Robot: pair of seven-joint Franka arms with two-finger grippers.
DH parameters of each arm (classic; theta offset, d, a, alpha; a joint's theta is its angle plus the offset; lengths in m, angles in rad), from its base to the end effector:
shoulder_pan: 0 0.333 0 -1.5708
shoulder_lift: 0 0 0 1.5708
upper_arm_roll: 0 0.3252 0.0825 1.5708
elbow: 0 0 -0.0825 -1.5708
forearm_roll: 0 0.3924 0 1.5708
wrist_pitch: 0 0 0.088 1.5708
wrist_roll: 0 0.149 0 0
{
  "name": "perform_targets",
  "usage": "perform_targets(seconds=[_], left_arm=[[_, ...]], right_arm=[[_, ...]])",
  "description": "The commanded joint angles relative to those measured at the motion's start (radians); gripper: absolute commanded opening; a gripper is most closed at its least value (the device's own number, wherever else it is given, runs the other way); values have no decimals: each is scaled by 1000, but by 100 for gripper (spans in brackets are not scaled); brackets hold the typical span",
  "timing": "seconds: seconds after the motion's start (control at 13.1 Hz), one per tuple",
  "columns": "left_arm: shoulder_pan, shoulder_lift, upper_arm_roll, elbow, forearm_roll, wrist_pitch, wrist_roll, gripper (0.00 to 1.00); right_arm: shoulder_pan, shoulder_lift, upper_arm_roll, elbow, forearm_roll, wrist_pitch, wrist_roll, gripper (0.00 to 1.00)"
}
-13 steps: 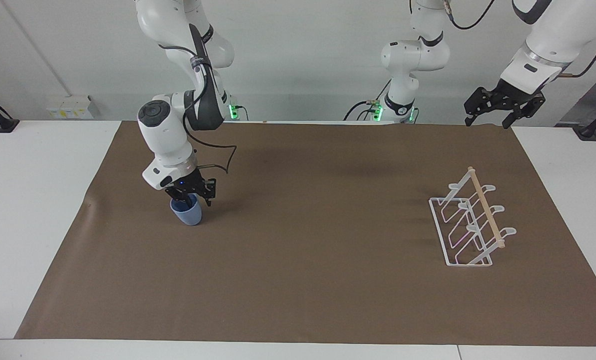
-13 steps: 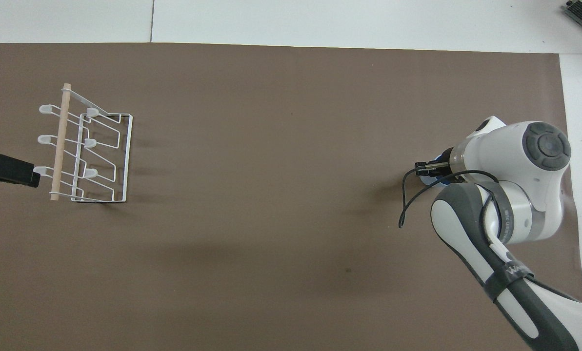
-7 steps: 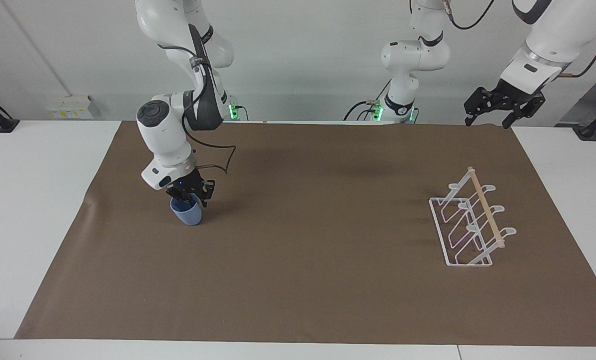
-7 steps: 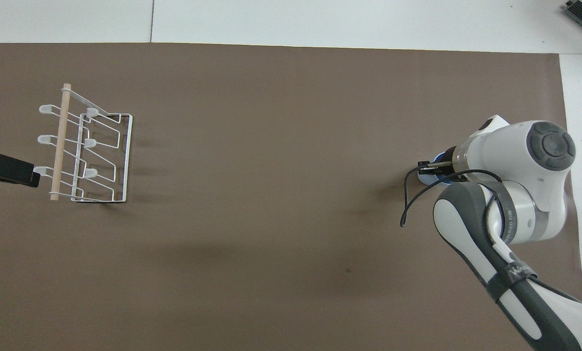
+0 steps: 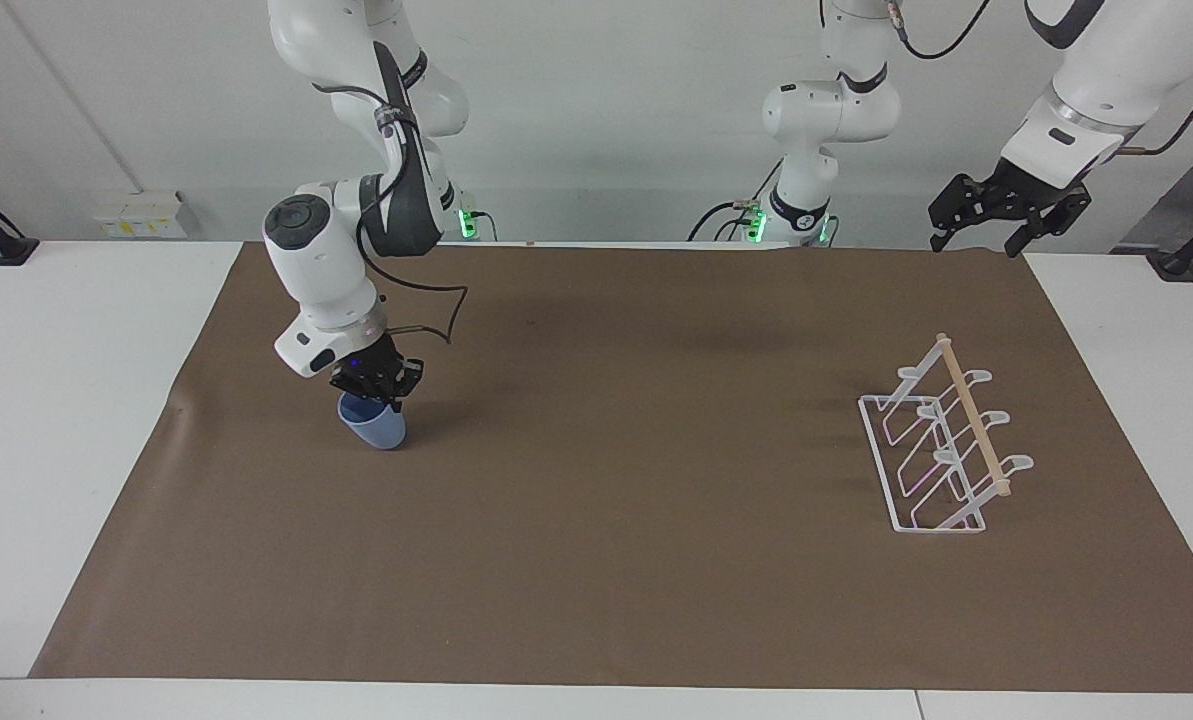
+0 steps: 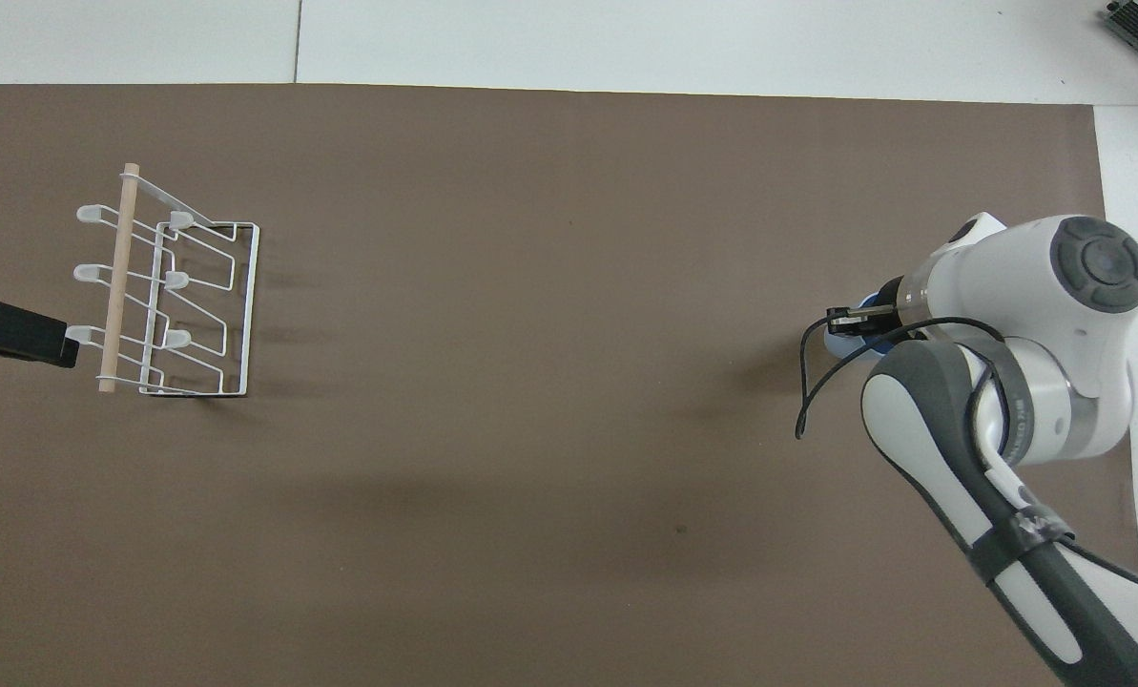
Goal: Hang cup on cup holder
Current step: 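Carry the blue cup with the right gripper toward the left gripper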
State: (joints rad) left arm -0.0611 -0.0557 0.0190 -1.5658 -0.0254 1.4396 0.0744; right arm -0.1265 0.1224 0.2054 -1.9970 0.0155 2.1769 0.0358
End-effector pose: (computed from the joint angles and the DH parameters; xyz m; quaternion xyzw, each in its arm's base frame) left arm 0.5276 -0.0260 0.6137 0.9975 -0.0594 -0.0350 0.0137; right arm 0.5940 0.0463 0.3693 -0.9992 -0.0162 -0.0288 0.0206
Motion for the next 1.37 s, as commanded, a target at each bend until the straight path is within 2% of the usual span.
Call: perform_targets(seconds=[0.0,0.23,0.46,0.61,0.92,1.07,1.3], left_arm=[[-16,-24,7,-22,5,-10,-10,100],[-14,-23,7,-20,5,-10,-5,100],[-13,-24,7,-22,5,-11,-4,100],[-13,-23,7,-20,2,10,-4,100],[-14,-23,6,-22,-22,33,22,100],[-14,-23,6,-25,-51,64,141,100],[-31,-21,3,-33,-73,117,405,100]], right_arm=[[-22,2,8,143,20,-103,-31,0],[-18,-6,14,252,18,-173,-33,0],[4,-13,44,335,38,-299,-37,0],[7,-30,66,365,151,-380,-37,0],[8,-63,115,365,485,-448,-34,0],[10,-63,205,365,598,-424,-5,0],[83,-64,232,365,725,-326,252,0]])
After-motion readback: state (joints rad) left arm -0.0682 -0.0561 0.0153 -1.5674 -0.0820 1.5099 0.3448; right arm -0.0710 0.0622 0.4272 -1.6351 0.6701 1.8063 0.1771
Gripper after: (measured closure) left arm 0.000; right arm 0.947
